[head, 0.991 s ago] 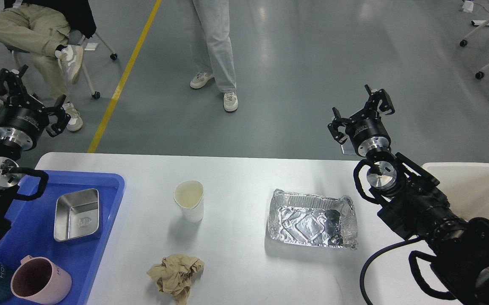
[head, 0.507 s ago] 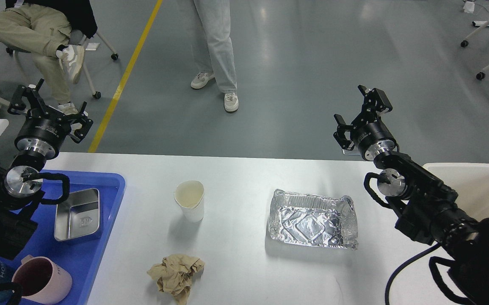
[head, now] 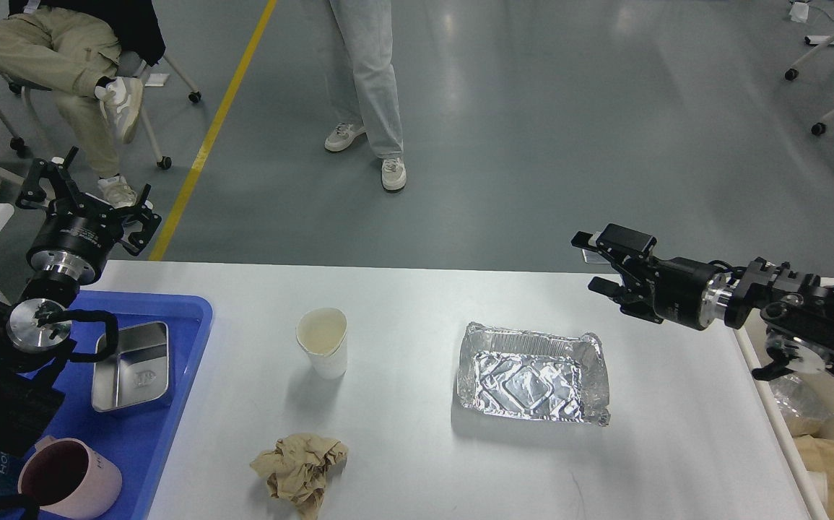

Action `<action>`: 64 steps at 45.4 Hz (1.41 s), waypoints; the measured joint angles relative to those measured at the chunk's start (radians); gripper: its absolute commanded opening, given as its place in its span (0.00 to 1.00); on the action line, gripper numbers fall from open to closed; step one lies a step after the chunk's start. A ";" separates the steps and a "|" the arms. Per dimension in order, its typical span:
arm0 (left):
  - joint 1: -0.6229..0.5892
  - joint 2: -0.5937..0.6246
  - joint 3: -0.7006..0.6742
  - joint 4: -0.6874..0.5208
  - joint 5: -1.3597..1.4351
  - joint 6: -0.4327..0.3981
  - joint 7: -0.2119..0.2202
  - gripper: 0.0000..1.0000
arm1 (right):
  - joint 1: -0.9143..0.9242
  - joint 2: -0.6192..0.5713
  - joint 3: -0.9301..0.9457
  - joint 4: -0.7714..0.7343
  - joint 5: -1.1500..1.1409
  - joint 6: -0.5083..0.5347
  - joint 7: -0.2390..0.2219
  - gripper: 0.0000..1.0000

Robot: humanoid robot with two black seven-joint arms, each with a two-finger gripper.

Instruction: Tidy desktop

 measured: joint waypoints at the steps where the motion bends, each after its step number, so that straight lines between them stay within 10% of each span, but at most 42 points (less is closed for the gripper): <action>1: 0.000 0.000 0.000 -0.001 0.000 -0.001 0.000 1.00 | 0.008 -0.026 -0.016 0.023 -0.020 0.000 0.000 1.00; 37: 0.003 0.000 0.004 -0.001 0.002 -0.001 -0.001 1.00 | 0.198 -0.807 -0.123 0.532 -0.545 0.017 -0.001 1.00; 64: 0.020 0.006 0.008 -0.001 0.003 -0.001 0.000 1.00 | 0.201 -0.704 -0.101 0.550 -0.646 0.031 -0.001 1.00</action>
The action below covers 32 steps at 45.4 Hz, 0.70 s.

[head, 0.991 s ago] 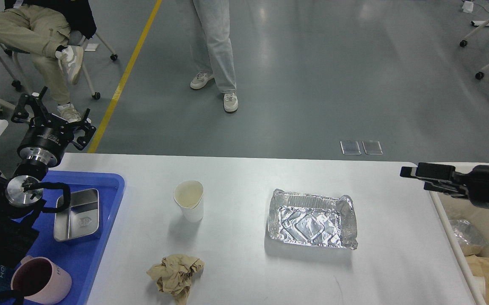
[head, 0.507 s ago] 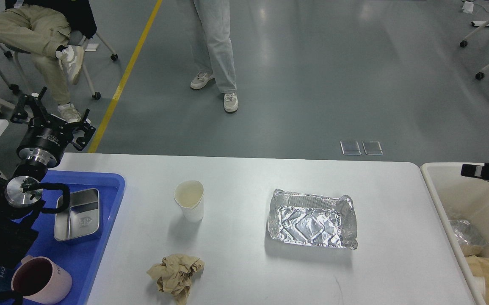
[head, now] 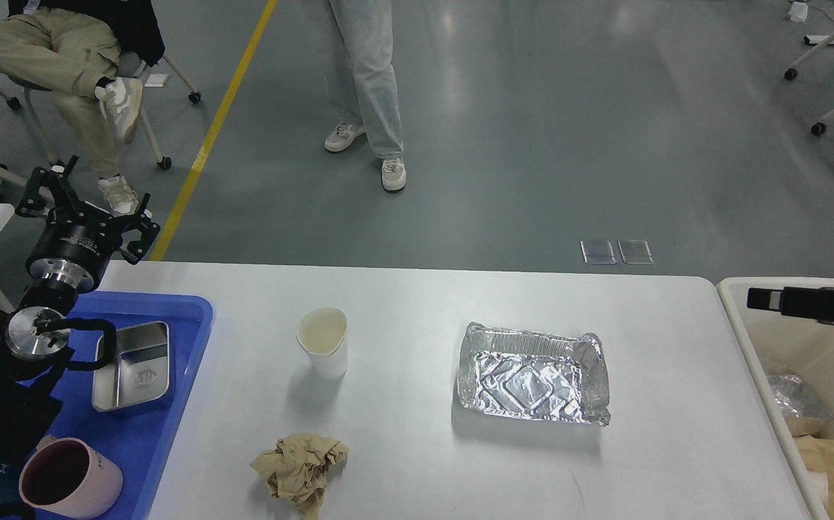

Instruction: Tidy desktop

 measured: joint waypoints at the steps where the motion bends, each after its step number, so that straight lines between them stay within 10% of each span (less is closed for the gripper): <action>1: 0.000 0.000 0.001 0.000 0.000 0.000 0.000 1.00 | 0.000 0.013 -0.001 -0.005 -0.003 0.000 0.000 1.00; 32: 0.000 0.011 0.005 0.000 0.000 0.005 -0.001 1.00 | 0.002 0.696 -0.306 -0.531 -0.008 -0.127 -0.008 1.00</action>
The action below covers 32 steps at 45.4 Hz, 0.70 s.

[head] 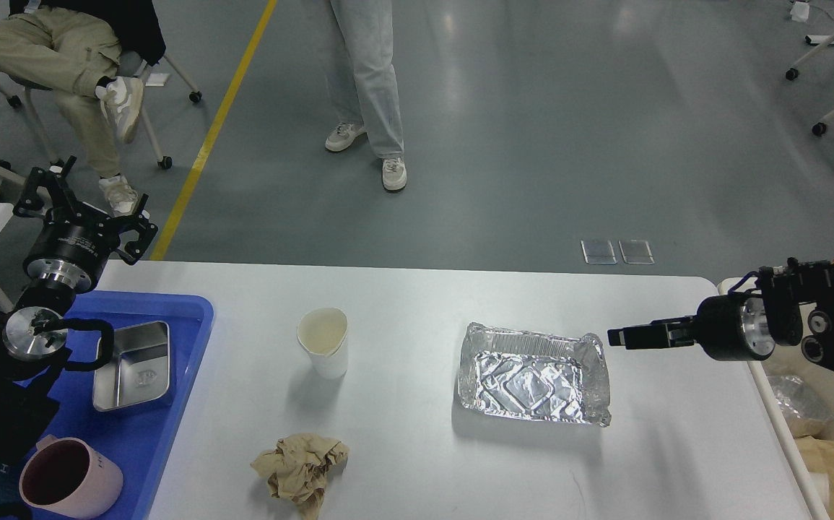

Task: Tidy desktop
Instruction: 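Reach the right gripper to the foil tray edge and grasp it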

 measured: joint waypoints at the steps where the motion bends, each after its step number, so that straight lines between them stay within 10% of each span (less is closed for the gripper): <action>1: 0.000 0.001 0.000 0.000 0.000 0.000 0.000 1.00 | -0.001 0.015 -0.011 -0.016 0.001 -0.002 0.001 1.00; 32: 0.002 0.004 0.005 0.001 0.008 0.000 0.000 1.00 | -0.035 0.214 -0.169 -0.177 0.031 -0.024 0.006 1.00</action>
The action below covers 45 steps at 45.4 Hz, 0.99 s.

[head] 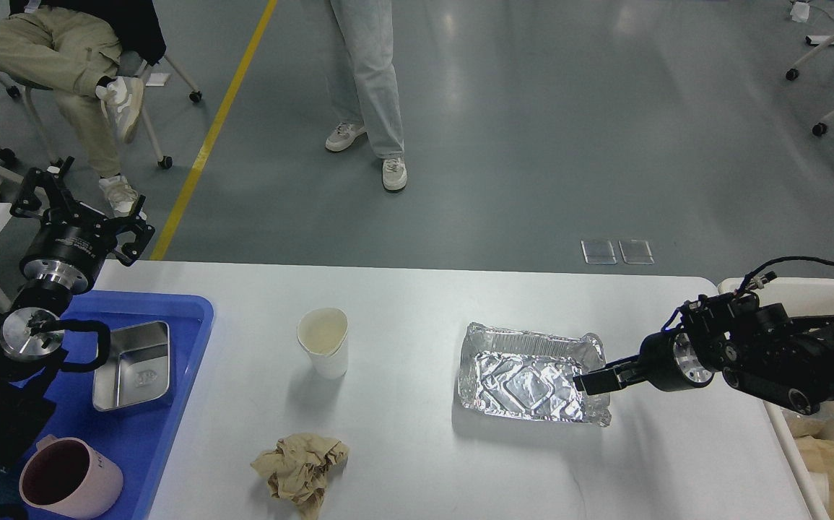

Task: Tidy desktop
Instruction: 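Reach the right gripper to the foil tray edge and grasp it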

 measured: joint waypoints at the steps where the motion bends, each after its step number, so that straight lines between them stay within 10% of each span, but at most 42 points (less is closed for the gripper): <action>1: 0.000 0.000 0.000 0.000 0.000 0.000 0.000 1.00 | -0.003 0.002 0.000 -0.006 0.003 0.000 0.000 1.00; 8: 0.000 0.000 0.000 0.000 0.000 0.000 0.000 1.00 | -0.039 0.032 0.000 -0.051 0.025 -0.011 0.003 0.96; 21: 0.000 0.000 0.000 0.000 0.000 0.000 0.000 1.00 | -0.083 0.073 -0.001 -0.083 0.029 -0.072 0.044 0.54; 39: 0.003 0.000 -0.001 -0.001 0.002 -0.002 0.000 1.00 | -0.088 0.088 -0.002 -0.124 0.031 -0.094 0.054 0.41; 45: 0.003 0.000 -0.001 -0.001 0.002 -0.003 0.000 1.00 | -0.088 0.088 -0.002 -0.125 0.031 -0.089 0.055 0.13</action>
